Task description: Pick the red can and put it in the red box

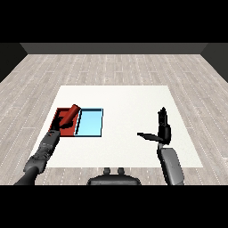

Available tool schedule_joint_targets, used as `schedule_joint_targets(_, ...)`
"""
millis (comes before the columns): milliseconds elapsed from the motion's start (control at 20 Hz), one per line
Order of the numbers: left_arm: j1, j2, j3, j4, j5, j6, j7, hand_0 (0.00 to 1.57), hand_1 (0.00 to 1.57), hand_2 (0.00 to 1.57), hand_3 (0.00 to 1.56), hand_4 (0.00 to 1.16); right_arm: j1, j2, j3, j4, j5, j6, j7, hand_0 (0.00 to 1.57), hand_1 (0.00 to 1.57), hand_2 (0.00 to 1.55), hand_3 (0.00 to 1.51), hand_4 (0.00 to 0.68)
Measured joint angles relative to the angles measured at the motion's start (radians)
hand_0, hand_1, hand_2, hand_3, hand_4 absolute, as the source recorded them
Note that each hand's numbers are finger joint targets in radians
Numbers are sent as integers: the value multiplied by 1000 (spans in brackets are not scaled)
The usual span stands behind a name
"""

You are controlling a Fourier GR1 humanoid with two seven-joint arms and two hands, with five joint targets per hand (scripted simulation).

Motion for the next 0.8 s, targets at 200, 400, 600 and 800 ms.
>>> schedule_joint_targets(200,-33,16,-52,67,-60,-94,28,0,0,0,0,0,-4,11,-1,25,6,-1,-27,0,0,0,0,0)
schedule_joint_targets(400,-70,41,-73,109,-96,-90,70,0,0,0,0,0,-17,19,-11,66,-8,19,-63,0,0,0,0,0)
schedule_joint_targets(600,-69,68,-32,104,-66,-80,47,0,0,0,0,0,2,17,-19,45,-22,41,-77,0,0,0,0,0)
schedule_joint_targets(800,-59,74,84,15,46,-44,-107,0,0,0,0,0,5,26,-17,22,-44,53,-71,0,0,0,0,0)
